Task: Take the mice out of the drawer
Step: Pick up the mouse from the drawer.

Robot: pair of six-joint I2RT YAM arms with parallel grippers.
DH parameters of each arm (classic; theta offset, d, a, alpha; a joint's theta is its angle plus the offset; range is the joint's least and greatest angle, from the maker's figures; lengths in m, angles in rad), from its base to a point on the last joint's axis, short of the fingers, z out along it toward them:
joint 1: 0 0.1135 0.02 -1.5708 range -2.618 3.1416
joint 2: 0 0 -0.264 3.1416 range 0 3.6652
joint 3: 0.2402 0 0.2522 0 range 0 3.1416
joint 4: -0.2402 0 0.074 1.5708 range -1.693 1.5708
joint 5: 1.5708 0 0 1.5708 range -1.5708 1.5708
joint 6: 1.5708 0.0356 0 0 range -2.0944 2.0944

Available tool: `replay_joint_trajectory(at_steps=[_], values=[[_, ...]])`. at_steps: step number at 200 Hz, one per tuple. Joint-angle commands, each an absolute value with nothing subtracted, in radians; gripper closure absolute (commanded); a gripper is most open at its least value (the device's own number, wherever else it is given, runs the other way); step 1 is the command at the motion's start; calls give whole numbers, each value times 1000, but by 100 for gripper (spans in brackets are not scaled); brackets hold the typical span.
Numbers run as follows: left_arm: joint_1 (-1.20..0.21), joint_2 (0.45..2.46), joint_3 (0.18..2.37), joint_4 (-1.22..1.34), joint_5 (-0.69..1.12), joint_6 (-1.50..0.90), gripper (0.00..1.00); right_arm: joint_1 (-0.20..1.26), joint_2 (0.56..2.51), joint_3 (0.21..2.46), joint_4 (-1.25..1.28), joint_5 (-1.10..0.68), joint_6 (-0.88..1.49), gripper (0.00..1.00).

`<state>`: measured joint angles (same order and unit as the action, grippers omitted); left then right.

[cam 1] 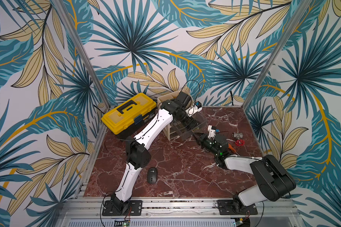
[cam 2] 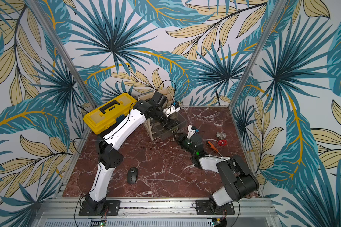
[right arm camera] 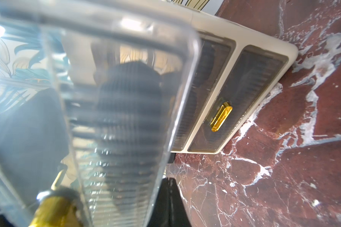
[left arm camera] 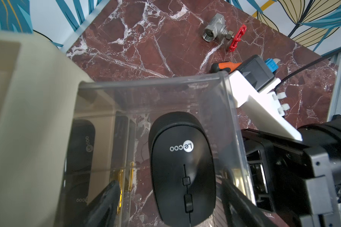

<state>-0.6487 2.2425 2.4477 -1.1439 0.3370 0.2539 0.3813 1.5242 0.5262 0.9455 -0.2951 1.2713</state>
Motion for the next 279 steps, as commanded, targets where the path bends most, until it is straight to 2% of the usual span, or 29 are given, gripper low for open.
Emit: replay_joint_trajectory(at_steps=[1,61,145,192,222,279], values=[[-660,2270,2499,-1177,439,245,16,384,1481,561,1049,-311,1249,100],[-665,2324,2512,-1179,454,237,18,385,1480,569,1035,-313,1236,100],[-694,2332,2469,-1164,285,266,21,384,1484,576,1032,-310,1230,100],[-698,2323,2462,-1149,187,262,26,384,1481,574,1032,-308,1230,100],[-697,2318,2461,-1127,121,243,35,384,1479,570,1032,-307,1230,100],[-701,2331,2460,-1134,168,238,37,384,1476,577,1032,-313,1225,100]])
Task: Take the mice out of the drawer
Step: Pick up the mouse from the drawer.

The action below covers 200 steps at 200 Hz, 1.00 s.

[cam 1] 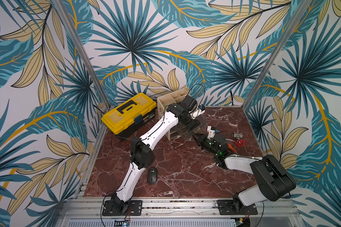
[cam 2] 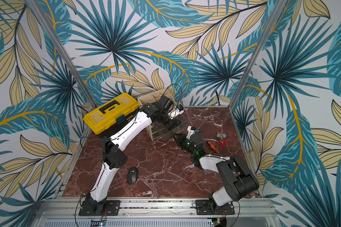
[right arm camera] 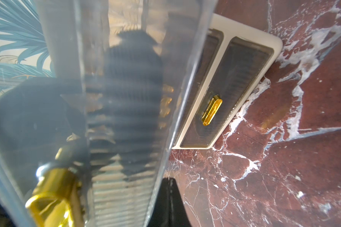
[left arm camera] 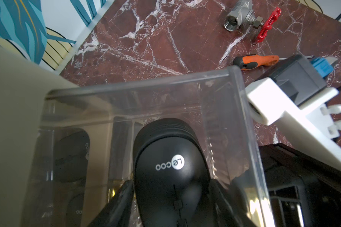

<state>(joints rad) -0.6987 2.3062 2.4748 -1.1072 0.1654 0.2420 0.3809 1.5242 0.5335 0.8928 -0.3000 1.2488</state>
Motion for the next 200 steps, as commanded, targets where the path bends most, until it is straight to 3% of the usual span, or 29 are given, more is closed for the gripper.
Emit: replay_joint_trajectory(at_steps=[1,28,53,89,162,181,200], values=[[-701,2331,2460,-1135,171,238,37,385,1475,578,1033,-313,1224,100],[-702,2335,2463,-1144,238,237,24,384,1470,581,1023,-317,1216,100],[-701,2340,2466,-1143,242,236,23,384,1471,583,1023,-319,1218,100],[-701,2343,2467,-1145,244,238,43,385,1470,581,1023,-319,1216,100],[-695,2300,2495,-1132,246,229,47,385,1467,575,1022,-318,1215,100],[-690,2296,2496,-1132,250,229,44,384,1468,575,1022,-318,1216,100],[-691,2305,2486,-1132,256,229,28,384,1466,575,1023,-318,1217,100]])
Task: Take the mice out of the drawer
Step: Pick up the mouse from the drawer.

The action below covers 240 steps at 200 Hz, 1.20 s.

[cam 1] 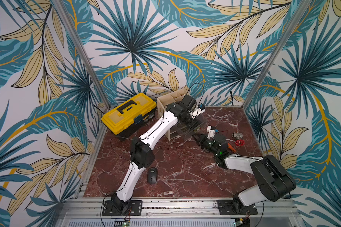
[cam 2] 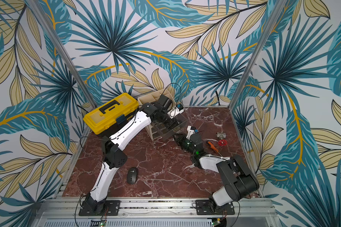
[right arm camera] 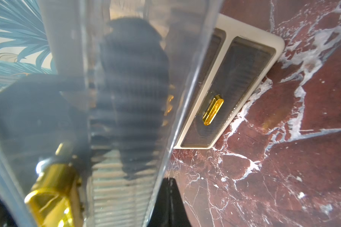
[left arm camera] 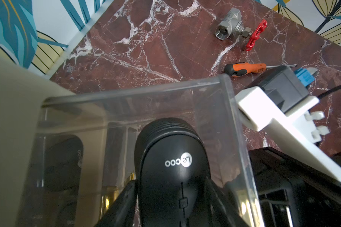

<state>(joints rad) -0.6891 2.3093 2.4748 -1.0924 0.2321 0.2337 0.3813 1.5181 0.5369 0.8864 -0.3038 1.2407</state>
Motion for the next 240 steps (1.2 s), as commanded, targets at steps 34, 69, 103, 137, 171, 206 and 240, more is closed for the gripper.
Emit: replay_joint_trajectory(at_steps=[34,69,103,137,171,206,240], values=[[-695,2345,2490,-1136,279,222,22,385,1463,581,1016,-322,1215,100],[-699,2361,2491,-1132,299,225,15,385,1466,590,1003,-329,1210,100],[-711,2370,2486,-1130,266,236,17,384,1473,604,1006,-337,1211,100],[-717,2379,2485,-1127,215,241,30,384,1471,609,998,-341,1206,100],[-715,2364,2487,-1115,219,239,39,385,1470,604,997,-339,1204,100],[-716,2329,2490,-1095,225,233,44,385,1469,598,1000,-337,1206,100],[-714,2294,2490,-1078,213,232,44,385,1468,591,1000,-336,1206,100]])
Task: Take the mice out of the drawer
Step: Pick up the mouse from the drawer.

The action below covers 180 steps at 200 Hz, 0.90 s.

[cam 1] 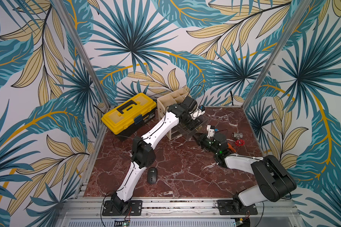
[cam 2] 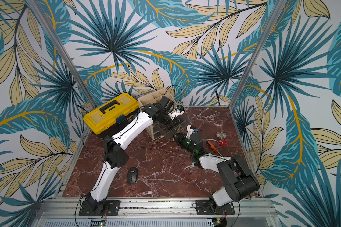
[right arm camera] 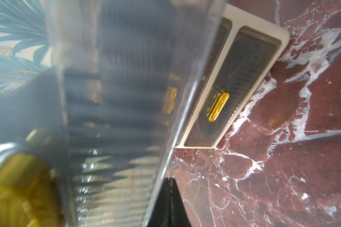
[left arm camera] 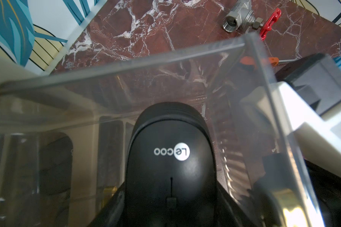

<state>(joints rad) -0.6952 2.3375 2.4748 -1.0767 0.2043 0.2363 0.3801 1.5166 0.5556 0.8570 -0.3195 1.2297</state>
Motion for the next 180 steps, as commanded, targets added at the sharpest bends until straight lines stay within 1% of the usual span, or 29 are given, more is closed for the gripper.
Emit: replay_joint_trajectory(at_steps=[1,59,114,180], values=[[-714,2294,2490,-1078,213,232,44,385,1468,590,1000,-336,1207,100],[-709,2244,2485,-1042,194,211,45,385,1457,570,972,-313,1197,100],[-707,2230,2473,-1032,164,206,44,384,1404,589,755,-266,1138,100],[-701,2178,2461,-1033,130,197,45,384,1400,598,689,-259,1115,100]])
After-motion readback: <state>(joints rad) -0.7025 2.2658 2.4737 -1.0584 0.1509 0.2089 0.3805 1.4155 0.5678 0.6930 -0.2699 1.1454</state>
